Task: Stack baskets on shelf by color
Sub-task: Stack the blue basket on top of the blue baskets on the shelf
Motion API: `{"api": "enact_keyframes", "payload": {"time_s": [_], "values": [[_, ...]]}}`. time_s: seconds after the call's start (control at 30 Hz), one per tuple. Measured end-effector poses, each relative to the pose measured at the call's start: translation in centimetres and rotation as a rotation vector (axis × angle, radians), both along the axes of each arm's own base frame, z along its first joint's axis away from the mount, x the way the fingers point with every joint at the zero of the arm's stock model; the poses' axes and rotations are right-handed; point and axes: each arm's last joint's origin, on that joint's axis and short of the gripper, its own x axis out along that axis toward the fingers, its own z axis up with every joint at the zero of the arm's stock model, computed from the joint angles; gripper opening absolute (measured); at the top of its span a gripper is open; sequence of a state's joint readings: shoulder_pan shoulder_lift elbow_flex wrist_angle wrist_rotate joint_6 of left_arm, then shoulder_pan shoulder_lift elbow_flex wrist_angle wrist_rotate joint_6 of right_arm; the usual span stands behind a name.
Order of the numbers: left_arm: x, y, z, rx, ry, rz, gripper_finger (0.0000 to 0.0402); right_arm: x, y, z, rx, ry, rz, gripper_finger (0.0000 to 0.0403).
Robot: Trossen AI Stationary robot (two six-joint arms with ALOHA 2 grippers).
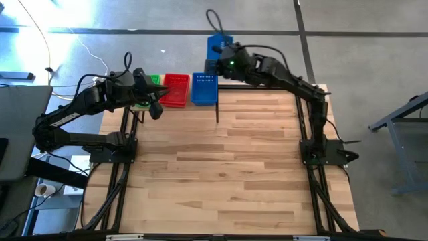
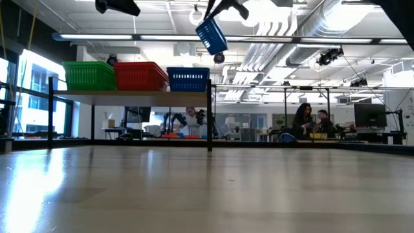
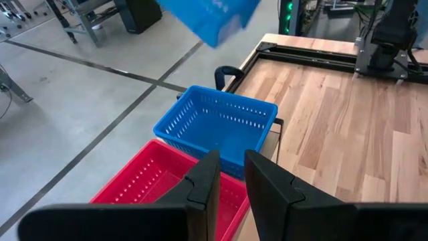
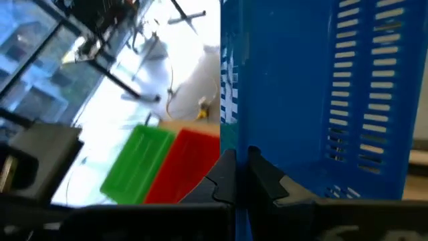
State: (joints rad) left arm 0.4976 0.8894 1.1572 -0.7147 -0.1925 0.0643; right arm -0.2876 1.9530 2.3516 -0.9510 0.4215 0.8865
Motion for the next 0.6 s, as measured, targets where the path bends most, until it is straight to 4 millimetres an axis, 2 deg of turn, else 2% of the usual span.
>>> {"api": "enact_keyframes", "payload": {"time_s": [0.13, 0.37, 0.6], "values": [[0.0, 0.0, 0.0, 0.0, 0.0, 0.0, 0.0062, 1.2, 0.7, -1.3, 0.037, 0.028, 0.017, 0.0], [0.0, 0.0, 0.0, 0.001, 0.0, 0.001, 0.0062, 2.6, 2.2, -2.4, 0.073, 0.033, 0.067, 0.0], [0.0, 0.0, 0.0, -0.039, -0.041, 0.029, 0.0062, 3.1, 3.8, -2.5, 0.022, 0.061, 0.092, 0.0]]}}
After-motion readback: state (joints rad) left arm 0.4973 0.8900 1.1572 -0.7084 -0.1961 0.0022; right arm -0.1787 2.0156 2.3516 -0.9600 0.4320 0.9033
